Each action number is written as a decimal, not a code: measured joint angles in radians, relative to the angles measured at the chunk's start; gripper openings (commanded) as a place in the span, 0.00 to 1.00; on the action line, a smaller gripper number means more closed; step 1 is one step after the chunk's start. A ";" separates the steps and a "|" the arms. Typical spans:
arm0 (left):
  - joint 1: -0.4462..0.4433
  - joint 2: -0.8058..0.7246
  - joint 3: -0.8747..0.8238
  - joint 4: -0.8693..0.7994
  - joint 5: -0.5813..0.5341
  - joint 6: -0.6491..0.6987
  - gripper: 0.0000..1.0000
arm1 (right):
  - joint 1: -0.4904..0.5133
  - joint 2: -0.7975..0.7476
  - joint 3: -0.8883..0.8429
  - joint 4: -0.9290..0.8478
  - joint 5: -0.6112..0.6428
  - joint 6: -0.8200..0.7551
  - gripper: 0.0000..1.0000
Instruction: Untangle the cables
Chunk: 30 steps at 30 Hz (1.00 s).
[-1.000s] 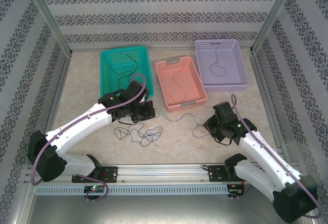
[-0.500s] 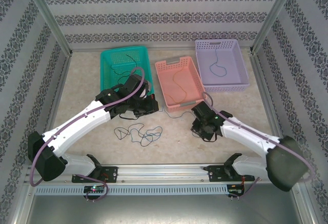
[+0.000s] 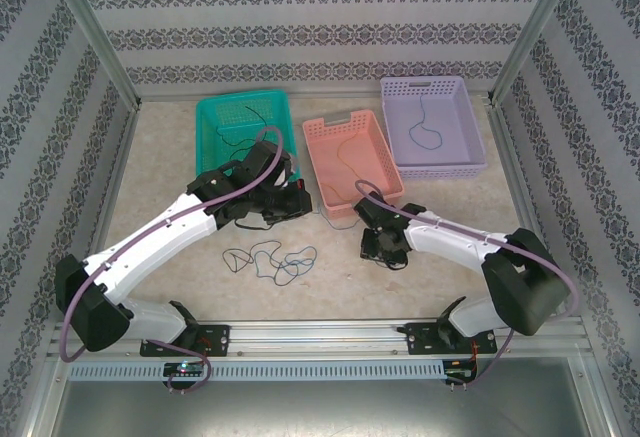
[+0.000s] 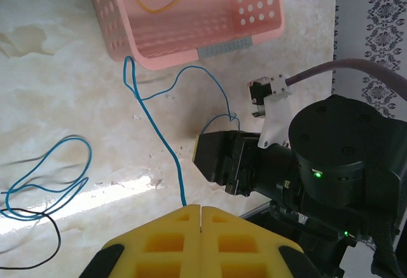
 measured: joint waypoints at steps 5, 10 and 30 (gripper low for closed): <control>-0.003 0.022 0.004 0.004 0.000 0.005 0.00 | 0.000 0.067 0.068 -0.063 -0.008 -0.158 0.31; -0.004 0.037 0.004 0.005 0.000 0.013 0.00 | 0.018 0.109 0.099 -0.142 -0.015 -0.273 0.31; -0.003 0.050 0.019 0.001 -0.016 0.026 0.00 | 0.101 0.264 0.190 -0.267 0.068 -0.469 0.04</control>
